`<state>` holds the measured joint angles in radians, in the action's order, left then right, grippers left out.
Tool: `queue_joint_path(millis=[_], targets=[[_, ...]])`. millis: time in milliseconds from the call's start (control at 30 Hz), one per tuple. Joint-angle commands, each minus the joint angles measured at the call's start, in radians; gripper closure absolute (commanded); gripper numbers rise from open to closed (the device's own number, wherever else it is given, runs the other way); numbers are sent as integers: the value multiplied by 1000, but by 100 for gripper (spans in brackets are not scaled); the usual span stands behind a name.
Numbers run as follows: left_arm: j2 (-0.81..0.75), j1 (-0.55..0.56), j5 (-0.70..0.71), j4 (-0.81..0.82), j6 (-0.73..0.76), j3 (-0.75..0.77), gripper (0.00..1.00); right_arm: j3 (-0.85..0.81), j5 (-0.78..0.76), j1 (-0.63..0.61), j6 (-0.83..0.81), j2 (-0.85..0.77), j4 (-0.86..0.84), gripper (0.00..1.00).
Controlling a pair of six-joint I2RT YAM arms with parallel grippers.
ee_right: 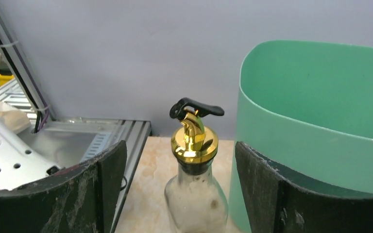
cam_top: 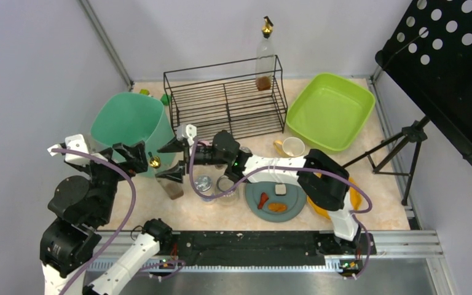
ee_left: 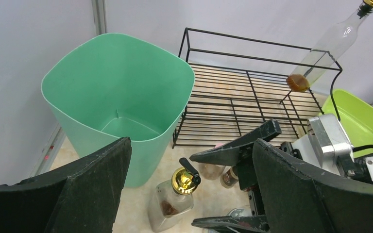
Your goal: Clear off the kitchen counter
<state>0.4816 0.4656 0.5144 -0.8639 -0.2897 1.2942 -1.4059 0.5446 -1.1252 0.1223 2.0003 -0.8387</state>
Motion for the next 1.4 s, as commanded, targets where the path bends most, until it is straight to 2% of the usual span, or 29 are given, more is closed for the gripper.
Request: queue_joint_path(millis=[0, 267, 533, 833, 1167, 1367], targets=[[-13, 0, 16, 12, 2, 27, 1, -90, 21, -16, 32, 56, -66, 20], [-24, 1, 25, 16, 9, 17, 1, -108, 25, -28, 14, 95, -49, 20], [-26, 1, 24, 22, 11, 3, 1, -161, 29, -36, 24, 145, -42, 27], [-31, -1, 24, 15, 11, 5, 1, -199, 23, -37, 44, 189, -51, 49], [-31, 0, 18, 18, 6, 2, 1, -161, 16, -38, 19, 147, -16, 100], [-30, 0, 29, 15, 14, 32, 1, -73, -55, -38, -44, -1, -6, 100]])
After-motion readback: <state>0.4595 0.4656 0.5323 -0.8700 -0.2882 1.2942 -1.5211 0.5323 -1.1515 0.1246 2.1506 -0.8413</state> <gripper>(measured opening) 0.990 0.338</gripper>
